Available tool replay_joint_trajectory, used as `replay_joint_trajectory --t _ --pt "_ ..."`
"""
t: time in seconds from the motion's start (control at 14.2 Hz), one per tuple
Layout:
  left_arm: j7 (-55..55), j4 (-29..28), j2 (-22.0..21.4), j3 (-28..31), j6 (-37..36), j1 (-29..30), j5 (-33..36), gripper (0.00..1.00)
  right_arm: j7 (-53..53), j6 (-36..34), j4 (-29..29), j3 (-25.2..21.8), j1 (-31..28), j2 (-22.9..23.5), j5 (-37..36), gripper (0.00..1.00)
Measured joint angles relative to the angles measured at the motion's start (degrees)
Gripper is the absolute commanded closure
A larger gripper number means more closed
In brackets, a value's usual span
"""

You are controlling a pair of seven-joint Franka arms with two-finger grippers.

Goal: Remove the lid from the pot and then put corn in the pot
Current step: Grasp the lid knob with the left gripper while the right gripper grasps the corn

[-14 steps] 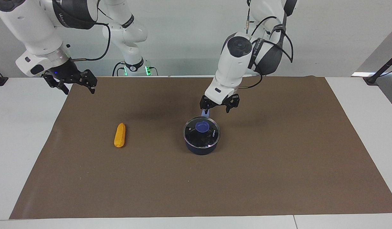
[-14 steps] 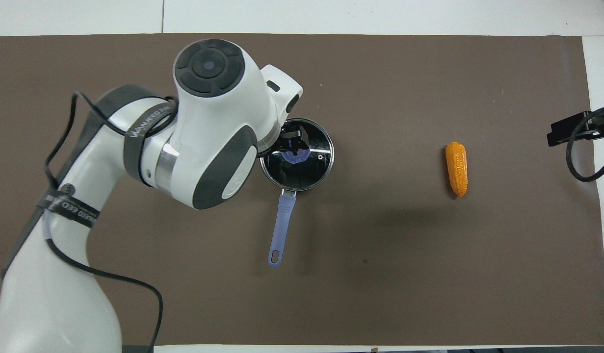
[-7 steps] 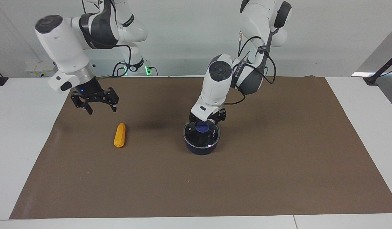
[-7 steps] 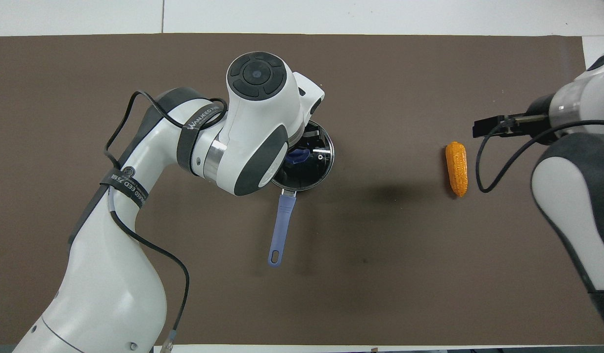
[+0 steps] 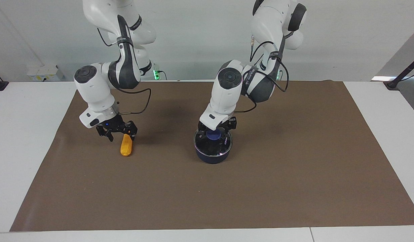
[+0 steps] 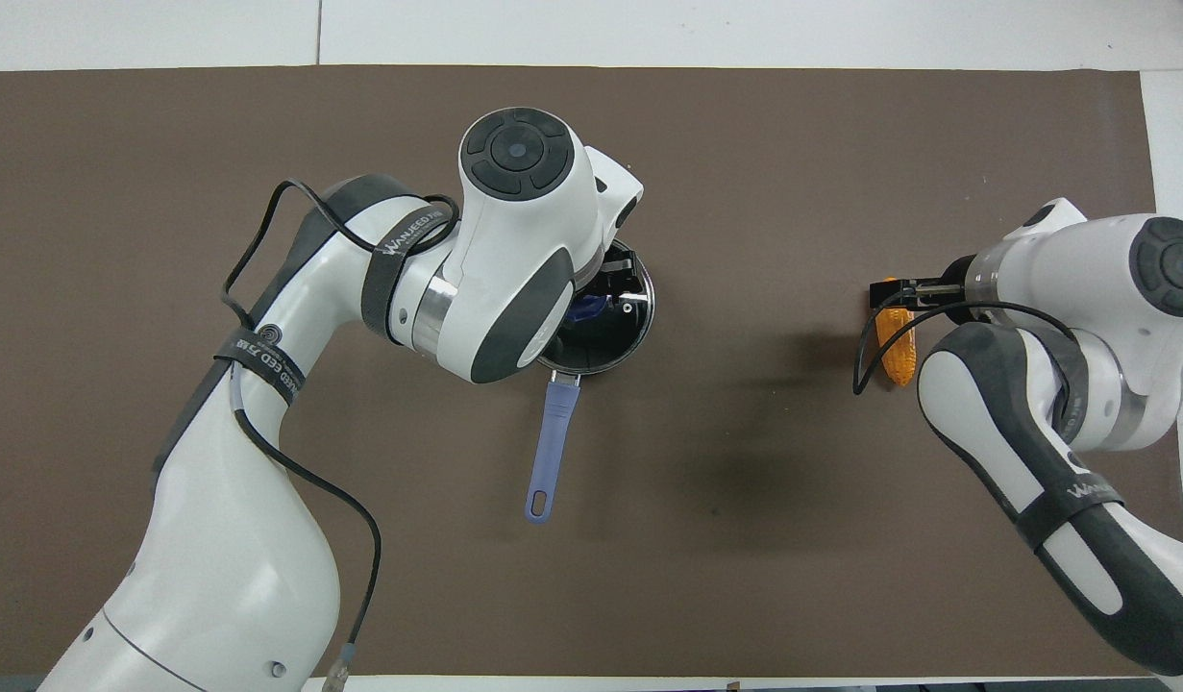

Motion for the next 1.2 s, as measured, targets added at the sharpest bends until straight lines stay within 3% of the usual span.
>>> replay_joint_trajectory --t 0.21,0.28,0.49,0.63,0.7,0.91,1.2 --pt "0.0 0.0 0.1 0.0 0.1 0.0 -0.2 0.00 0.0 2.1 -1.2 0.0 0.0 2.7 0.0 0.02" --pt "0.0 0.0 0.1 0.0 0.2 -0.1 -0.2 0.00 0.0 2.2 -1.2 0.0 0.0 3.4 0.0 0.14" --pt "-0.4 0.0 0.3 -0.1 1.1 -0.6 -0.3 0.00 0.0 2.3 -1.3 0.0 0.0 4.0 0.0 0.36" --pt "-0.6 0.0 0.4 -0.1 1.2 -0.8 -0.3 0.00 0.0 2.3 -1.3 0.0 0.0 4.3 0.0 0.93" --pt "-0.7 0.0 0.5 0.0 1.2 -0.8 -0.3 0.00 0.0 2.2 -1.3 0.0 0.0 4.3 0.0 1.00" --pt "-0.7 0.0 0.5 0.0 1.2 -0.8 -0.3 0.01 0.0 -0.3 0.0 0.1 0.2 4.2 0.0 1.00" --pt "-0.7 -0.1 0.6 0.1 1.3 -0.8 -0.3 0.02 -2.0 -17.0 11.9 0.1 0.3 1.7 -0.1 1.00"
